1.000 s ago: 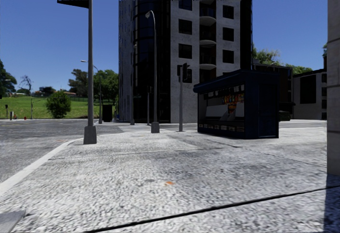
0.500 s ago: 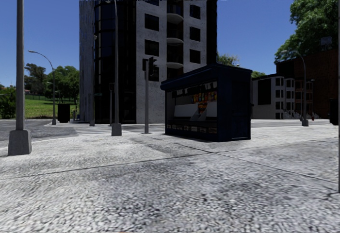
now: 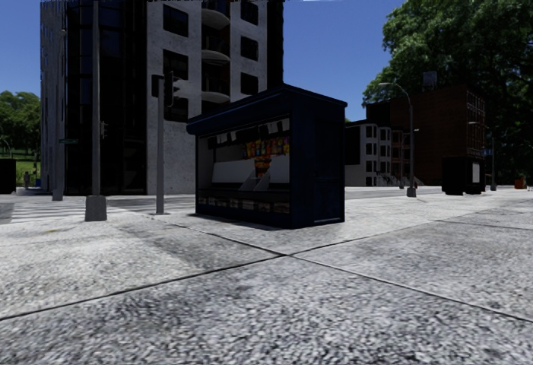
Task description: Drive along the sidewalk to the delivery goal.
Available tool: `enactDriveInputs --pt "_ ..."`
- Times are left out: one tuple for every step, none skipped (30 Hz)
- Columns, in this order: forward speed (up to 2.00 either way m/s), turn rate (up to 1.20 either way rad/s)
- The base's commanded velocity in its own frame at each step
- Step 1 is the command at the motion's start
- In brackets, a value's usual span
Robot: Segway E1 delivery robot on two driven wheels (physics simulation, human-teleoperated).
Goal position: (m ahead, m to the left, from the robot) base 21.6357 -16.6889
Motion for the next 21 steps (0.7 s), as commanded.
enactDriveInputs --pt "2.0 -0.5" --pt "2.0 -0.5" --pt "2.0 -0.5" --pt "2.0 -0.5" --pt "2.0 -0.5" --pt "2.0 -0.5" --pt "2.0 -0.5" --pt "2.0 -0.5" --pt "2.0 -0.5" --pt "2.0 -0.5" --pt "2.0 -0.5" --pt "2.0 -0.5" --pt "2.0 -0.5" --pt "2.0 -0.5" --pt "2.0 -0.5" --pt "2.0 -0.5" --pt "2.0 -0.5" --pt "2.0 -0.5" --pt "2.0 -0.5" --pt "2.0 -0.5" --pt "2.0 -0.5"
